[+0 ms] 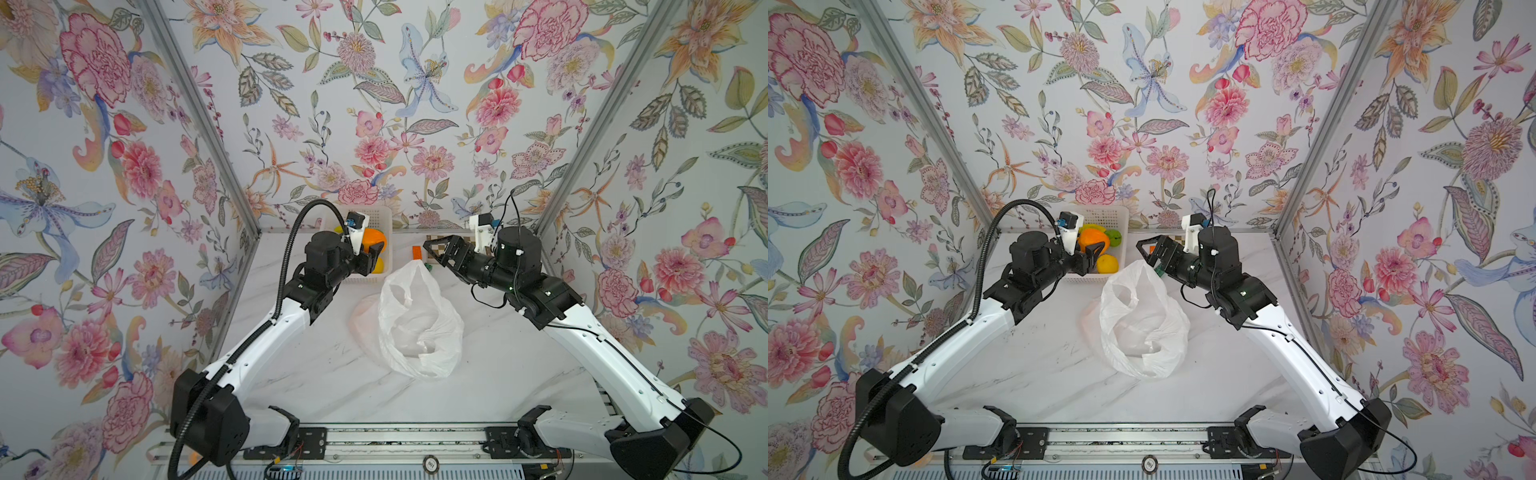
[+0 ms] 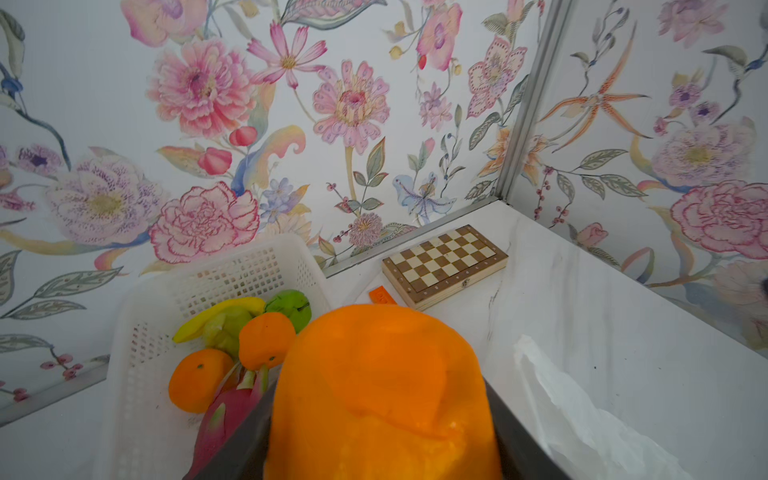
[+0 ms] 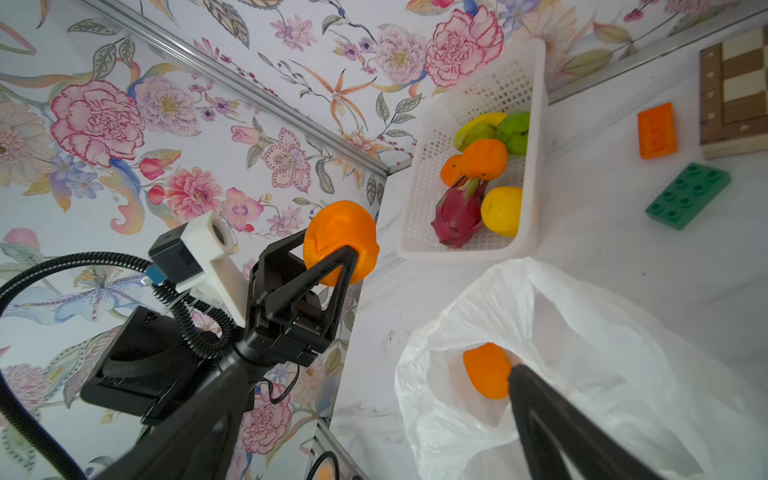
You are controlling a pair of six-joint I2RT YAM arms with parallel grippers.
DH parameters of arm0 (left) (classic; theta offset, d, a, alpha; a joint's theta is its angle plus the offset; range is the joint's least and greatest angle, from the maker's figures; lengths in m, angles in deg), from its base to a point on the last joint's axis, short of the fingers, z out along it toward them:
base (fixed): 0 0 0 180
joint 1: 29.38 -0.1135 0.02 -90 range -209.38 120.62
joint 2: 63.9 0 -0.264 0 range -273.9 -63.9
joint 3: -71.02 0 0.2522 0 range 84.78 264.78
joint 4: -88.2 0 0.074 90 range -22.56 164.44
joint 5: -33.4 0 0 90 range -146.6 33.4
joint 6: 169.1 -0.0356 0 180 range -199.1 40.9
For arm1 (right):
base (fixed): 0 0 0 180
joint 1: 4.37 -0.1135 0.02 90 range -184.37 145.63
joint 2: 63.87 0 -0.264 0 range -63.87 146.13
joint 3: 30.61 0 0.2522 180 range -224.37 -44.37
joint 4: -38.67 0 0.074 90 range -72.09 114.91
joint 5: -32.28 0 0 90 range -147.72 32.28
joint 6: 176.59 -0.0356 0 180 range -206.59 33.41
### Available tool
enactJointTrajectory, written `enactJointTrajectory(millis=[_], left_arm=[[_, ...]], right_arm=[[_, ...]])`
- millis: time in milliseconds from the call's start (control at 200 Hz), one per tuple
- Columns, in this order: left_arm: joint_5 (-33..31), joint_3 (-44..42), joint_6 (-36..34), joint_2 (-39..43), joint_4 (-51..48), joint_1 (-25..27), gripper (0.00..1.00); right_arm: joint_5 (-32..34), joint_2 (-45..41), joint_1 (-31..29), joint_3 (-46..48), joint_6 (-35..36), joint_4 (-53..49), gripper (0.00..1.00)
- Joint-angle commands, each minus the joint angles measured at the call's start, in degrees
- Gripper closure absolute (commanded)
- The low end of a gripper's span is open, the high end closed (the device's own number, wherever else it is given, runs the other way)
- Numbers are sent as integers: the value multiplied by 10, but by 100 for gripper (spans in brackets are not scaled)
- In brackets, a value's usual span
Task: Untie the knot of the plastic bag and take out the fruit
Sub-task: 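Release the orange over the basket with the left gripper while the right withdraws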
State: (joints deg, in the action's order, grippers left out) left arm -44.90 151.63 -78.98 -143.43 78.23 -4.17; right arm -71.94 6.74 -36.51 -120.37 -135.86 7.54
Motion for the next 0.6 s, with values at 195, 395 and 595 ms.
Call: enactJointTrajectory(millis=[195,395,595], left_arm=[[-28,135,109,-160,-48,-67,59],[-12,278,177,-295,-110,-103,58],[13,397,204,-413,-121,-124,58]], right_arm=[[57,67,3,-61,52,-51,1],[56,108,3,-87,48,-52,1],[50,138,3,-101,47,-52,1]])
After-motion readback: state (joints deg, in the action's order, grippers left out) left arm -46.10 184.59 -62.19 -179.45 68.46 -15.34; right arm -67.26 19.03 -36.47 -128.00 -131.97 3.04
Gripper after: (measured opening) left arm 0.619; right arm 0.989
